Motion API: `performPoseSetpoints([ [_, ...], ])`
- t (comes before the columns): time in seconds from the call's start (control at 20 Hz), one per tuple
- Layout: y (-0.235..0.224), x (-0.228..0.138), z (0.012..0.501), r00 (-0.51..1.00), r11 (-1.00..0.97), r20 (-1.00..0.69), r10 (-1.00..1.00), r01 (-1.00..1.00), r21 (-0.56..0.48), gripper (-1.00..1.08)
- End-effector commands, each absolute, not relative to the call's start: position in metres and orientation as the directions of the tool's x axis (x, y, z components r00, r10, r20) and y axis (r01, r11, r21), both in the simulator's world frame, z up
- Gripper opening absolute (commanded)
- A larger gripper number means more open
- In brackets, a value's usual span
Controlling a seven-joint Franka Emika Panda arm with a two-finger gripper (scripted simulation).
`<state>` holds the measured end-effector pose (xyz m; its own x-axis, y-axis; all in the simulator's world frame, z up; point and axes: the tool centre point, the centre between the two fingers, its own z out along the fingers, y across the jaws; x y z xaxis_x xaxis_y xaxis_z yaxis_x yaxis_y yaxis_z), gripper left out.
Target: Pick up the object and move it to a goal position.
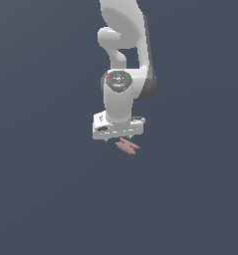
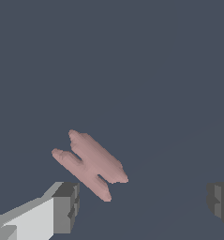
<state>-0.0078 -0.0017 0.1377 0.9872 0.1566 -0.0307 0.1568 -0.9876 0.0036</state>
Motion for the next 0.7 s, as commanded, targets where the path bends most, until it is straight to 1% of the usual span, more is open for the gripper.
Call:
performPoseSetpoints([
  [0.0,0.001,-0.01,0.133,0.978,-0.978,-0.03,0.206,0.207,0.004,1.0],
  [0.3,0.009,-0.016,0.118,0.93,-0.93,-0.027,0.367,0.367,0.004,1.0],
  [0.65,0.021,-0.025,0.098,0.824,-0.824,-0.021,0.567,0.567,0.002,1.0],
])
